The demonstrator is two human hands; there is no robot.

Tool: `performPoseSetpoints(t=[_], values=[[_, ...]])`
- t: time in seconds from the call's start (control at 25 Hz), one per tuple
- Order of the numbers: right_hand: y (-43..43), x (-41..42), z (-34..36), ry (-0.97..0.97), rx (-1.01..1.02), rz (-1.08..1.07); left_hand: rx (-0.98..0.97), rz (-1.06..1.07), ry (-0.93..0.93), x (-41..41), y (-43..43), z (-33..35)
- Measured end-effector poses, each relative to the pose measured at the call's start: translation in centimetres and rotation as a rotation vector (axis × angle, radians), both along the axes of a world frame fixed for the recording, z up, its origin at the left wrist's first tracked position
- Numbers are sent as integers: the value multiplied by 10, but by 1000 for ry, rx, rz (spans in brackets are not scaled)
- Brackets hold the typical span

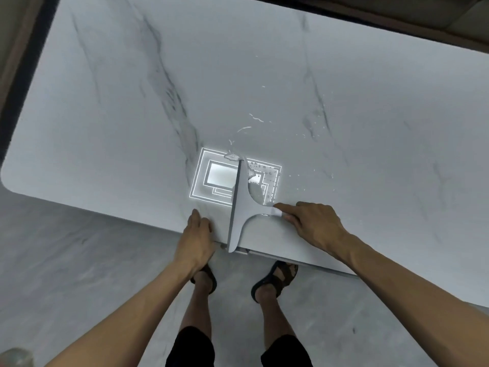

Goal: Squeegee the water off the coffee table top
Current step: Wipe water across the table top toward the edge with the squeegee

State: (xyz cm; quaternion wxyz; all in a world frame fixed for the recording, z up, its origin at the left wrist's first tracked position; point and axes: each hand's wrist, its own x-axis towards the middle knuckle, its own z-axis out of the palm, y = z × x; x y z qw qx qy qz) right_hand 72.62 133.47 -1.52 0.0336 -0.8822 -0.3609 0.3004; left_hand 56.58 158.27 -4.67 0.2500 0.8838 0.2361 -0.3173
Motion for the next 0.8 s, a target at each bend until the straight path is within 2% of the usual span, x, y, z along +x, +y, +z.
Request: performPoseSetpoints(t=[0.12, 0.28, 0.44, 0.56, 0.8], values=[[-32, 17, 5, -9, 5, 12, -29, 27, 54, 2, -19, 4], [-85, 40, 16, -26, -35, -23, -57, -53, 190, 9, -33, 3], [-118, 53, 31, -72, -64, -68, -50, -63, 225, 13, -35, 6], [-108, 50, 42, -65, -31, -13, -77, -68, 228, 13, -31, 9], [-19, 11, 18, 56, 46, 296, -110, -35, 231, 16, -28, 11]])
